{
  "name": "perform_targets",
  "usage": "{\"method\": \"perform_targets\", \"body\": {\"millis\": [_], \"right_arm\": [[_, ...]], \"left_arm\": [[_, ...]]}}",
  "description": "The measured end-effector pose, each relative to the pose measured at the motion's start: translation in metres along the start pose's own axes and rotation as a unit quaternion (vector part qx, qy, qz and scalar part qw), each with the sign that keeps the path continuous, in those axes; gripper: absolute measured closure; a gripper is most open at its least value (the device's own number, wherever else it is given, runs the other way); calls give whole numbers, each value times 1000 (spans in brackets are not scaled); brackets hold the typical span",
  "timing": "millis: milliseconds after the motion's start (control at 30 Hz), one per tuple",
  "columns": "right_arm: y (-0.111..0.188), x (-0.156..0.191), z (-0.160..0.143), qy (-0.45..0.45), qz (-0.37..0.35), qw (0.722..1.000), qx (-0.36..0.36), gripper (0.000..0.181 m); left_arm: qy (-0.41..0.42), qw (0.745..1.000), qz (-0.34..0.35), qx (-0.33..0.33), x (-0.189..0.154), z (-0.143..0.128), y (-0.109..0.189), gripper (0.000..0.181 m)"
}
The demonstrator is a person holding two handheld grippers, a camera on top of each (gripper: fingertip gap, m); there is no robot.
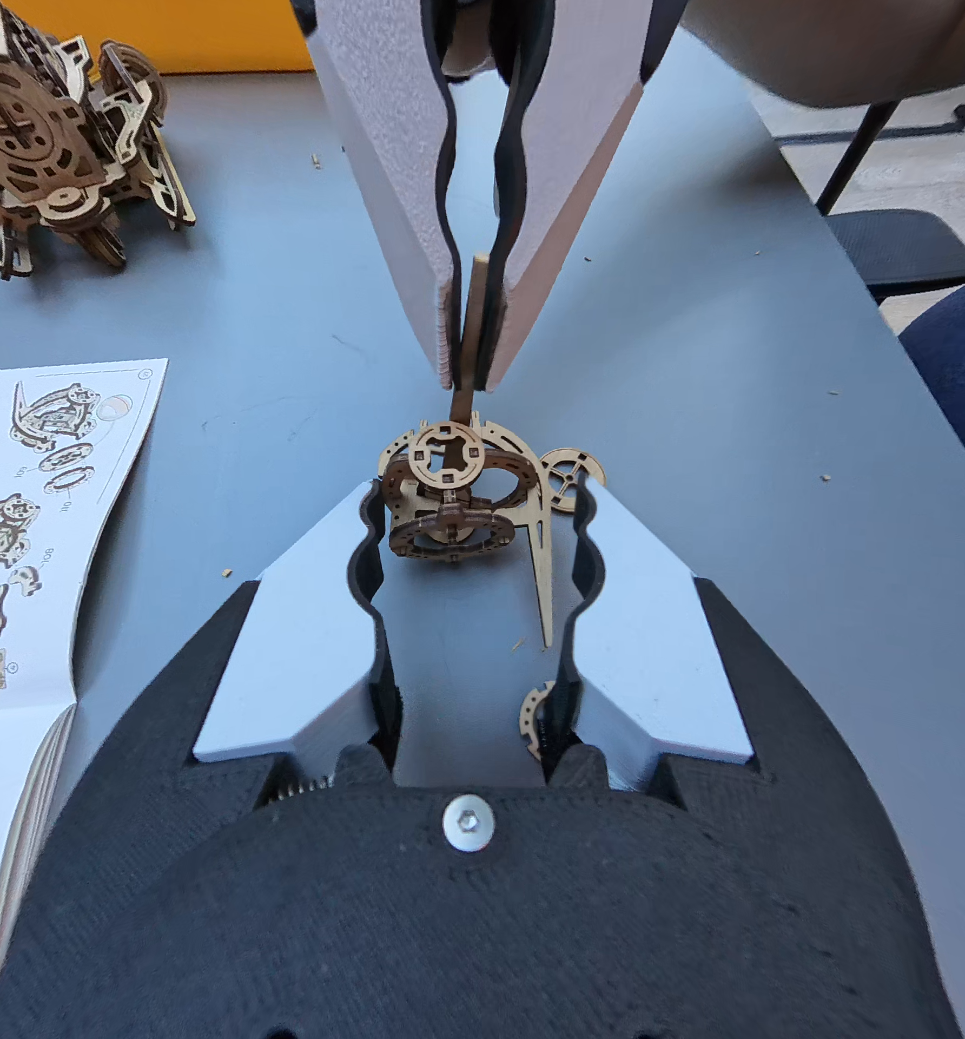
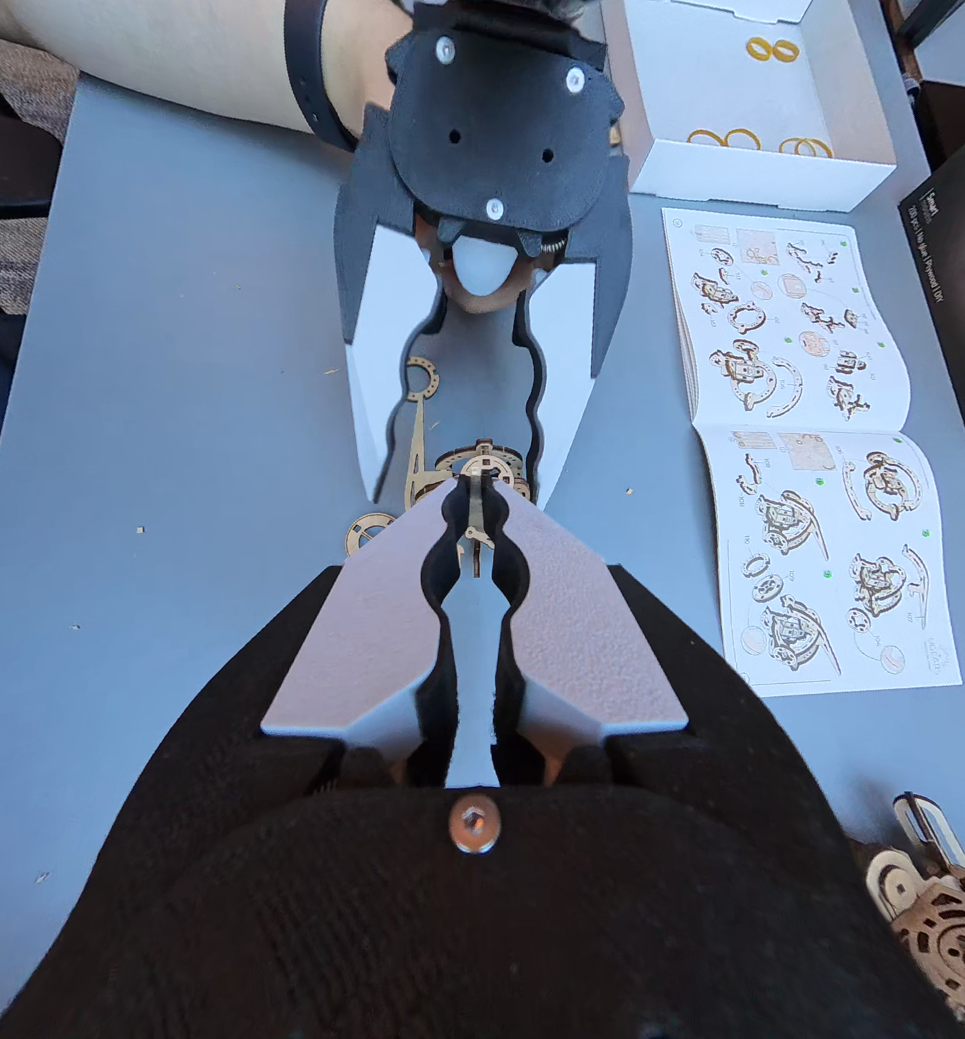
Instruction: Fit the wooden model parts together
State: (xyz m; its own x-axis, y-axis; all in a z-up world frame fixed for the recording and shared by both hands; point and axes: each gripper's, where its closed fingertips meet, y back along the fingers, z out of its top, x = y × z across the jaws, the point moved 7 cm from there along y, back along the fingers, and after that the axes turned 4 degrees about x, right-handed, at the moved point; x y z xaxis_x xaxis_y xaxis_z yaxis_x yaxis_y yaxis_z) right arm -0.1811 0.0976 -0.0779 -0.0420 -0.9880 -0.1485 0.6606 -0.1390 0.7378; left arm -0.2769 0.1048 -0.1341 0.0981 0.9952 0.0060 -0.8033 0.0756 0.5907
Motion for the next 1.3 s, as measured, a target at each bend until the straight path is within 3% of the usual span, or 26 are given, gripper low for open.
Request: {"method": "perform_targets", "body": {"millis": [67, 200, 533, 1133, 1300], "right_arm": [[0, 0, 0, -3, 2, 1000, -4, 178], [0, -1, 0, -1, -1, 1000, -5, 179], [0, -2, -1, -4, -2, 1000, -13, 179], [1, -7, -6, -19, -14, 998, -66, 172], [13, -6, 0, -46, -5, 987, -153, 164]], "left_arm": [[10, 999, -8, -31, 0, 6, 9, 114], [24, 995, 3, -102, 2, 22, 28, 139], [-18, 996, 66, -57, -1, 27, 4, 164], [-19, 994, 72, -77, 2, 21, 2, 178], [-23, 994, 74, -77, 1, 21, 3, 178]]}}
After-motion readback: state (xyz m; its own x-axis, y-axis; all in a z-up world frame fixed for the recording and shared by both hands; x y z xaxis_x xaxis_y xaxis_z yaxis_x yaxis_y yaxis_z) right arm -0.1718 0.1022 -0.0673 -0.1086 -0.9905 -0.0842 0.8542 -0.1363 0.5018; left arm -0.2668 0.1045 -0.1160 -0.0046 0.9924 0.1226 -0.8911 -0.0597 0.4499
